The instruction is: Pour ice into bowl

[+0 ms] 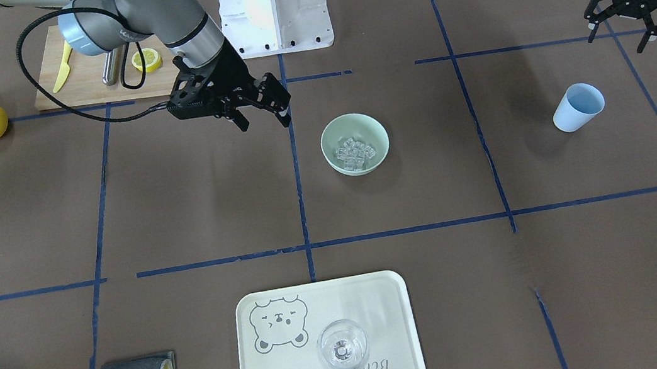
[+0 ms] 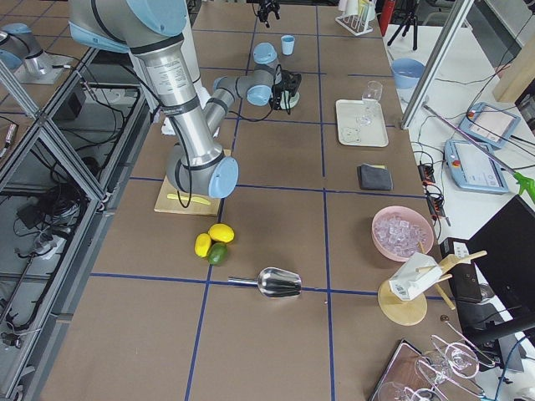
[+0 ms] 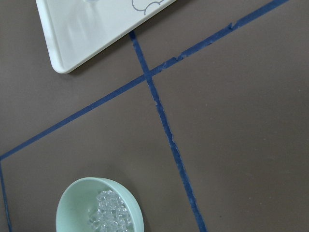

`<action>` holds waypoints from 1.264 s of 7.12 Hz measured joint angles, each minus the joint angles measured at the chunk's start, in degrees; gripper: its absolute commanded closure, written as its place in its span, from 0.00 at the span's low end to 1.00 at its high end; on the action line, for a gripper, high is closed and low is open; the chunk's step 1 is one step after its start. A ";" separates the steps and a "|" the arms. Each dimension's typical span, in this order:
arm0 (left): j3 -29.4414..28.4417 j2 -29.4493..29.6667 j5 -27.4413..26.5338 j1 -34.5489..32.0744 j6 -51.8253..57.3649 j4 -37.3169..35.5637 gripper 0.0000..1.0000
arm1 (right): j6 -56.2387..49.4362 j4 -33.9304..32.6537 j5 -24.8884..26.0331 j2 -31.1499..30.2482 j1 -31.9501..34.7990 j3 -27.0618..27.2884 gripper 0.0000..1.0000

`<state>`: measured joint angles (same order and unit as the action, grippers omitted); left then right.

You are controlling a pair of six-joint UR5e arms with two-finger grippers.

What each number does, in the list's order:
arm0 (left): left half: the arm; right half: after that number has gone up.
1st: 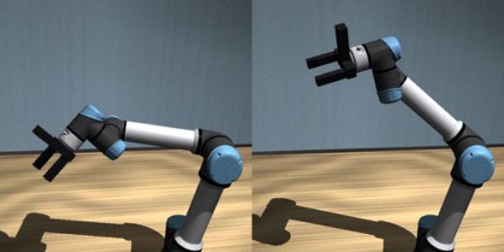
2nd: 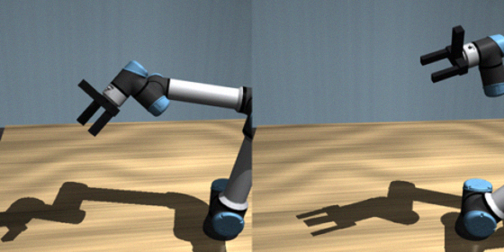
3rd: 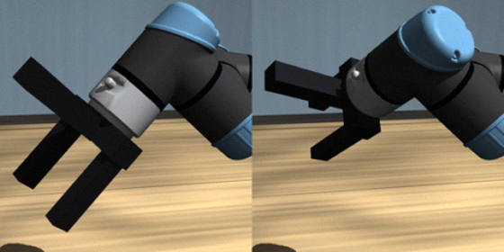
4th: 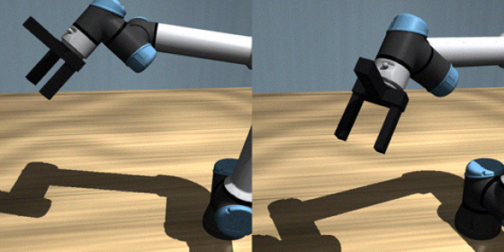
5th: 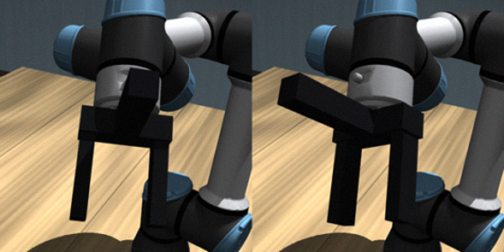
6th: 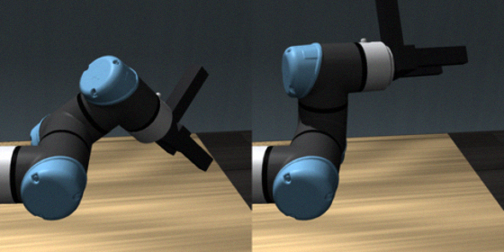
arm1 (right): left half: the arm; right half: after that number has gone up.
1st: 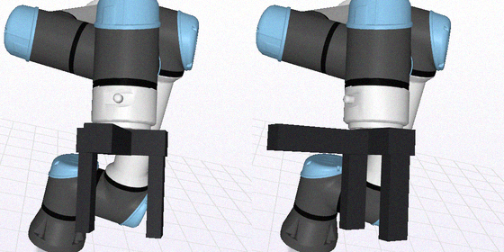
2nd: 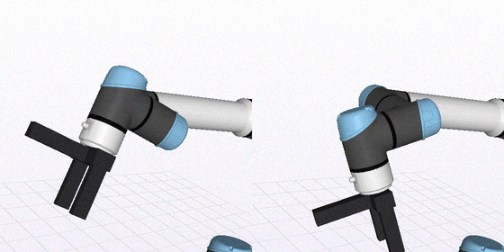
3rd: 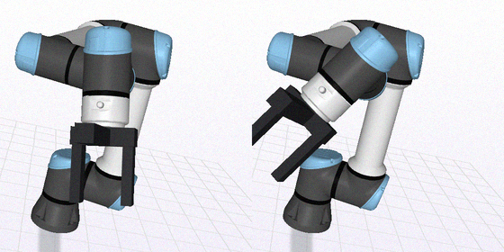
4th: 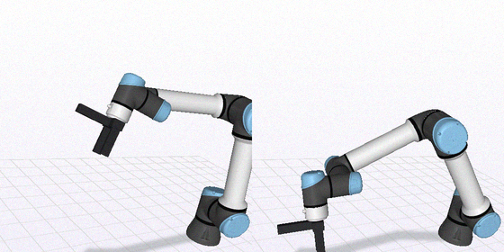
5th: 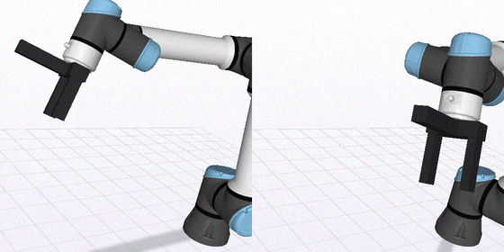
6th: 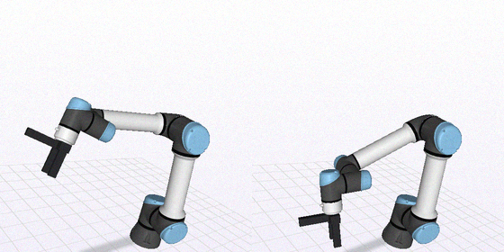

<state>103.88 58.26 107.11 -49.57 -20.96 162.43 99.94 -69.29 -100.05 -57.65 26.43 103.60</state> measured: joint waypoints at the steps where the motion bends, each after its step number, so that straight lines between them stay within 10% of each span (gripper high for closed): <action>1: -0.44 2.32 5.11 -6.90 5.29 -3.93 0.00 | -0.03 -0.06 0.48 2.48 -0.66 -3.36 0.00; 4: -0.48 8.74 10.85 -23.26 23.21 -17.26 0.00 | -2.02 0.08 3.31 10.47 -4.16 -15.61 0.12; 5: -0.22 9.31 11.05 -24.37 24.53 -18.51 0.00 | -2.52 0.11 3.62 12.41 -5.07 -18.61 0.91; 9: 0.10 9.48 11.21 -25.03 25.17 -18.76 0.00 | -3.88 0.28 3.58 15.05 -5.92 -22.79 1.00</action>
<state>103.98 67.74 118.32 -74.60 4.21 143.67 96.06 -69.01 -96.47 -42.60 20.51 80.81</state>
